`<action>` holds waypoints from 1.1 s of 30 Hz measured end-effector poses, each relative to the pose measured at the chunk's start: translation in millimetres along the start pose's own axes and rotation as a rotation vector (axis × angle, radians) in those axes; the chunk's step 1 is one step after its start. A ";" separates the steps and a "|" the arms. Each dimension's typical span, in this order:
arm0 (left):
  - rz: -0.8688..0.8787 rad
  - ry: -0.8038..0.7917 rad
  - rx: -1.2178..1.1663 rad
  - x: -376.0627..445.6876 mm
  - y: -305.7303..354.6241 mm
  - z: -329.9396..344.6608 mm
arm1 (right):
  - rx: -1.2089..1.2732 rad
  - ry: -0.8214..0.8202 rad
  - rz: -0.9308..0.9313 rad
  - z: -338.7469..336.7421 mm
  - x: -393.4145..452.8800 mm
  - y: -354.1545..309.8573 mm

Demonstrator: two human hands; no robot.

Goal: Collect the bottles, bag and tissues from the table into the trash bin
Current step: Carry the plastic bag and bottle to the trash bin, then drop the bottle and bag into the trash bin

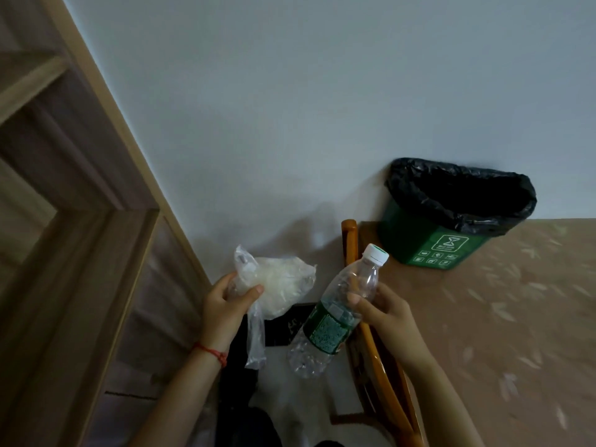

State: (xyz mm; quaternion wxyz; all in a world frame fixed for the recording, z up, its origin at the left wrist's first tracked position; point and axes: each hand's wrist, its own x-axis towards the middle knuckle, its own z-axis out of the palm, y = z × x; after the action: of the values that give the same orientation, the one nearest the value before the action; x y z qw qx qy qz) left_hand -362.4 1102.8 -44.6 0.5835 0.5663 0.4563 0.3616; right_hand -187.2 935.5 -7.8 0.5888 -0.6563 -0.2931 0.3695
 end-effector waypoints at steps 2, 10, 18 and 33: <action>-0.008 -0.026 -0.012 21.3 2.6 7.0 | 0.015 0.022 0.008 -0.7 11.3 -3.2; 0.046 -0.258 0.041 103.2 26.3 57.9 | 0.105 0.271 0.004 -7.0 43.7 -20.8; 0.056 -0.566 0.029 145.2 38.4 121.4 | 0.112 0.568 0.015 -12.0 36.7 -24.6; 0.051 -0.824 0.039 149.5 58.6 195.7 | 0.064 0.930 -0.005 -52.2 17.6 -35.2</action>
State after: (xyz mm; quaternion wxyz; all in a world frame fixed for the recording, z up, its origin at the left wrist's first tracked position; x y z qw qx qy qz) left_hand -124.4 1184.1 -16.3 0.6972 0.6858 0.1772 0.1103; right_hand -132.3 925.6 26.3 0.6787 -0.7330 0.0120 0.0432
